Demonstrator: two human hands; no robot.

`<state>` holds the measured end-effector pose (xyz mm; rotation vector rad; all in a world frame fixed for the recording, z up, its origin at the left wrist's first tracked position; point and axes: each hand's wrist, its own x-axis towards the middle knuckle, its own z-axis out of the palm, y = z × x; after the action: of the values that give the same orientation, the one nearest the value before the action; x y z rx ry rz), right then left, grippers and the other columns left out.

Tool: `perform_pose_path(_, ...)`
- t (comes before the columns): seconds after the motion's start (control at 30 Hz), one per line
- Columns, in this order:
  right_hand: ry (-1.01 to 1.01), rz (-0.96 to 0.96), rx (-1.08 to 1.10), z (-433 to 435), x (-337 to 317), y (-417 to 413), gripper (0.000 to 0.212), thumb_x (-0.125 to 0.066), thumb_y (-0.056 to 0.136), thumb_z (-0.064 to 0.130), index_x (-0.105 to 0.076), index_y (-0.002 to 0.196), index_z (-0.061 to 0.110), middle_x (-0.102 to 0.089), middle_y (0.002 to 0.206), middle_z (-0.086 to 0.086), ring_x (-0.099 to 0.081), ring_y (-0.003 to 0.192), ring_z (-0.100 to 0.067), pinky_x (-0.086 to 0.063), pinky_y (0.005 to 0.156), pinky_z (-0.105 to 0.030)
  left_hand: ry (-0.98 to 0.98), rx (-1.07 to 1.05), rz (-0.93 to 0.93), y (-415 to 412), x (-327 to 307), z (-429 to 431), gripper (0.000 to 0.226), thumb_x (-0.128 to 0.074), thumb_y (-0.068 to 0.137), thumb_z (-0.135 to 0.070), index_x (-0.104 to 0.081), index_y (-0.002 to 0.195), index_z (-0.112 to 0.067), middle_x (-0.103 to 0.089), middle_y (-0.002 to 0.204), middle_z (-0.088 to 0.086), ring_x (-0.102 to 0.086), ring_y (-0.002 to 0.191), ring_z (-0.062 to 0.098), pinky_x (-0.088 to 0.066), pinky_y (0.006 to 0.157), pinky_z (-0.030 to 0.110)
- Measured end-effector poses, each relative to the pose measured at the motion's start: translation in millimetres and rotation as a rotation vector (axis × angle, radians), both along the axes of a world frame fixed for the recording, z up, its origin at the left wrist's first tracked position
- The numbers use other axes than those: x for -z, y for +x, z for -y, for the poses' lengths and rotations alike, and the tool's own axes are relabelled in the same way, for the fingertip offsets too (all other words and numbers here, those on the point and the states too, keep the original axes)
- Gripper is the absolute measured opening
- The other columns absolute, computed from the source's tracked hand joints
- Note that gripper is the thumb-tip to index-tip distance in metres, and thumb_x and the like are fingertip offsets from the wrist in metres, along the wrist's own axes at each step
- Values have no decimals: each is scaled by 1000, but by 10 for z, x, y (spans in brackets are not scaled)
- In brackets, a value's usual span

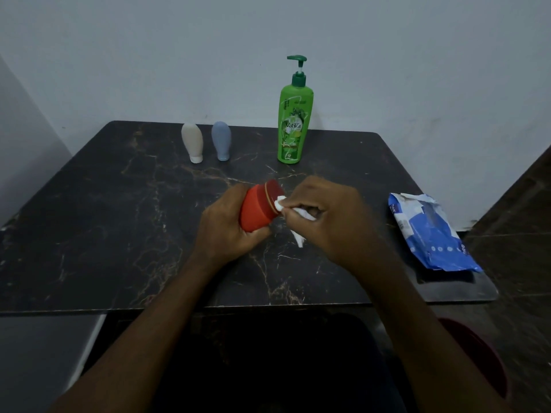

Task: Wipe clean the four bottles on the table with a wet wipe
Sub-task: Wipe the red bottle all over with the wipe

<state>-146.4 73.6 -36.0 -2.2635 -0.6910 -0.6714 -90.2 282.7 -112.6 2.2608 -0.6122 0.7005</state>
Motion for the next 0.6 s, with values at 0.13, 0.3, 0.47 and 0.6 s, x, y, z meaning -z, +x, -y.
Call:
perform_pose_path(0.13,-84,10,5,-23,-49,23,20,-71,90,15,-74,109,11,-68,104,-1,-62,90,-8,-49,80,-14,25,10,-1,-8,5,16,67,-77,72,-53,-54,123,-15,-64,106,1,-63,87,17,-56,70,35)
perform_pose_path(0.3,-240,21,-38,-61,-119,45,21,-72,83,2,-73,103,9,-63,105,-4,-59,89,-16,-45,76,-20,17,8,-14,-13,-14,31,70,-74,73,-57,-56,124,-14,-65,108,2,-64,89,17,-58,72,37)
perform_pose_path(0.47,-306,-24,-16,-17,87,9,26,-72,77,0,-75,98,15,-63,98,1,-61,80,-13,-44,67,-14,-57,-15,-15,-11,-42,28,63,-75,76,-58,-56,118,-15,-60,97,-5,-58,77,13,-48,66,25)
perform_pose_path(0.6,-15,29,-76,0,-11,-14,13,-65,88,13,-78,90,10,-67,92,4,-59,81,1,-44,74,-9,-50,-25,-8,-31,-35,42,59,-73,74,-54,-55,114,-15,-55,93,-9,-55,74,12,-41,63,21)
